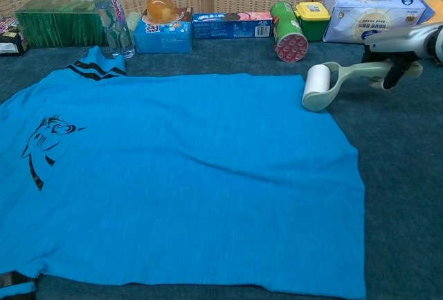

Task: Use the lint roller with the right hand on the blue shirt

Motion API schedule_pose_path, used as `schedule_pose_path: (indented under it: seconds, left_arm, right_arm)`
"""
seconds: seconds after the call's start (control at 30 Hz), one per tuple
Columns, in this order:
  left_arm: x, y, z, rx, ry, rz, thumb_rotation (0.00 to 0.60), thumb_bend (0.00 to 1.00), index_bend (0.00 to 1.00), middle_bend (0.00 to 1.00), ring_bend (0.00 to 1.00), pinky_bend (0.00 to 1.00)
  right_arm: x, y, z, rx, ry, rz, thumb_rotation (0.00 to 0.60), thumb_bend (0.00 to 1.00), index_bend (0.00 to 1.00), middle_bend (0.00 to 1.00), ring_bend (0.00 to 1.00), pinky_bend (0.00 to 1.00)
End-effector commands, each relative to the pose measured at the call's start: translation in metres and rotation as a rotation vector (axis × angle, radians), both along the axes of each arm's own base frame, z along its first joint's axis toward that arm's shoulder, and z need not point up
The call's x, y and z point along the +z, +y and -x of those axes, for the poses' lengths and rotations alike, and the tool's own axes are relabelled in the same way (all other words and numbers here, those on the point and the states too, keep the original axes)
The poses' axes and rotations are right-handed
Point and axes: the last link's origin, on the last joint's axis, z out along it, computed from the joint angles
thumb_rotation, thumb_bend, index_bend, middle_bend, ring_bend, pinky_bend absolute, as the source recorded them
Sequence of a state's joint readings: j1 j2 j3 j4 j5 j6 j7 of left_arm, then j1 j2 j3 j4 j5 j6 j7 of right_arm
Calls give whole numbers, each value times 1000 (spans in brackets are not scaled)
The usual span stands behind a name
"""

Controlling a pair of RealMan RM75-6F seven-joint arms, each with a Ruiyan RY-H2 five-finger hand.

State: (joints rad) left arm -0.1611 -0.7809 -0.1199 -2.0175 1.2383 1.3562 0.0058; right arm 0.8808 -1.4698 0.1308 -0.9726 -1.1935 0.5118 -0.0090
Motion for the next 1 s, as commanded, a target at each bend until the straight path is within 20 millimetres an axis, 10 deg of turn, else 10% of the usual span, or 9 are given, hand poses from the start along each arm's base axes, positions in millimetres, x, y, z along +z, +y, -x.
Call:
schedule_pose_path:
  seconds: [0.03, 0.83, 0.93, 1.0]
  left_arm:
    - [0, 0, 0, 1, -1, -1, 600, 80, 0, 0, 0, 17]
    - [1, 1, 1, 5, -11, -4, 600, 80, 0, 0, 0, 18]
    - [0, 1, 0, 4, -13, -3, 600, 79, 0, 0, 0, 18]
    - [0, 1, 0, 4, -15, -3, 600, 80, 0, 0, 0, 18]
  right_arm:
    - [2, 0, -1, 14, 1, 4, 600, 1000, 629, 677, 669, 885]
    - [1, -4, -6, 119, 31, 87, 600, 999, 787, 858, 842, 1000]
    - [3, -5, -6, 135, 51, 108, 600, 852, 792, 852, 845, 1000]
    - [2, -6, -5, 137, 63, 119, 600, 585, 812, 848, 847, 1000]
